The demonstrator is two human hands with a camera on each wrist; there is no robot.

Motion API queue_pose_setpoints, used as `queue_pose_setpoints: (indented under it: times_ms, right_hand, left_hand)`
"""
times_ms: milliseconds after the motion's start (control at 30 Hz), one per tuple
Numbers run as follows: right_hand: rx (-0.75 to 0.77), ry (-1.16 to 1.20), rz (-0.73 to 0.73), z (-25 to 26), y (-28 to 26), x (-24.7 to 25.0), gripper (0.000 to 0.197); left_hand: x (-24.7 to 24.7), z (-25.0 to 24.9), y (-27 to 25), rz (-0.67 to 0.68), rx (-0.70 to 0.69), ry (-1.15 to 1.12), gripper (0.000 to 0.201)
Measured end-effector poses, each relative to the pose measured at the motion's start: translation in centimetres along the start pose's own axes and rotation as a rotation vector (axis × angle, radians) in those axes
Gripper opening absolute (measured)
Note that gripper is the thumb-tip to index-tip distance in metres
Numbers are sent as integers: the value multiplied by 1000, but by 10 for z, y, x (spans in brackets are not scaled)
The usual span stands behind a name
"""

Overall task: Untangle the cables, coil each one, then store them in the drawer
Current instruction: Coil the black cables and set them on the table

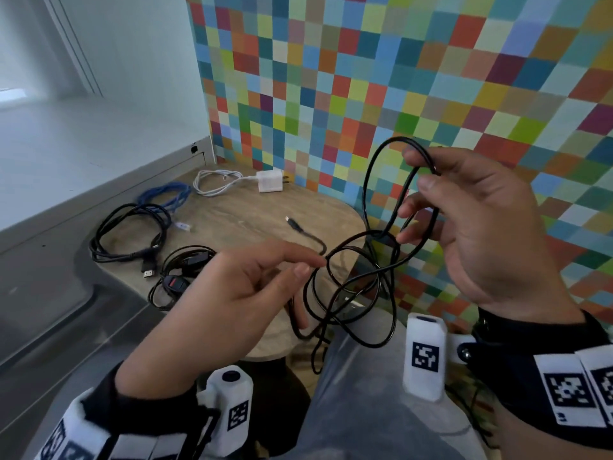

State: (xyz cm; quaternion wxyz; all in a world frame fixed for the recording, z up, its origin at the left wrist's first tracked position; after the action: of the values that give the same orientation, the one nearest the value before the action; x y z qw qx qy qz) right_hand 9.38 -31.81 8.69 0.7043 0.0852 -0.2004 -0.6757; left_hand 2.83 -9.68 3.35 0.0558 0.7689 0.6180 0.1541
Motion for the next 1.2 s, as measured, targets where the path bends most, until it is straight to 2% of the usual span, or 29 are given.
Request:
queue_pose_setpoints:
  times_ms: [100,167,267,333,433,533,567,633,700,833,900,1033,1100,1200]
  right_hand:
    - [59,-18,44,7,-4,-1,24]
    - [105,-29,68,13,-7,-2,23]
    - [159,-23,150,23,-12,-8,25]
    - [163,15,235,27,-16,-17,23]
    - [178,1,333,31,-23,-39,25]
    - [182,-99,441,31,-30,-62,26]
    - [173,-117,490,29,-32,-69,27]
    - [164,-151,510,27,-32,-75,28]
    - [164,-193,398,24,-25,-68,23]
    - [108,-344,87,0,-6,-27,16]
    - [42,-476,45,-23,-1,-9,15]
    - [-194,-680,238,-77,-5,-8,10]
    - [-277,-667,340,-98,-14,-20,4]
    - [-300,-593,412,-117,-23,-42,6]
  left_hand:
    - [1,0,-1,-16,30,309,37]
    - [4,-2,-1,-42,28,432,46]
    - [14,-2,1,-151,-9,441,39]
    - [13,1,4,-176,-11,432,45]
    - [1,5,5,-118,25,269,69]
    - [-19,8,3,-42,94,171,78]
    - [-24,9,3,-42,110,163,71]
    - [-26,14,5,-105,123,124,37]
    - [-17,19,7,-211,143,42,12]
    - [9,20,8,-329,109,-120,13]
    - [21,20,8,-352,85,-157,15]
    - [37,21,7,-385,48,-224,14]
    - [42,20,6,-395,24,-246,14]
    - [48,19,5,-399,-4,-269,14]
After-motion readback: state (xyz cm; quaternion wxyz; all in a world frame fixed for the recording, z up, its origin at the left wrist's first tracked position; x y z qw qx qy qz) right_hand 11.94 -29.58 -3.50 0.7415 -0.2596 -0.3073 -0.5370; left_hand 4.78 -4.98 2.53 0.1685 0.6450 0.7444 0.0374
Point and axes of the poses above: each hand's wrist, its own y-axis towards the middle knuckle, its own x-axis out of the back of the hand, z = x × y, the point moved 8 cm from there along y, towards the middle knuckle, and after that the axes turned 13 degrees about -y, right-handed, at the moved point
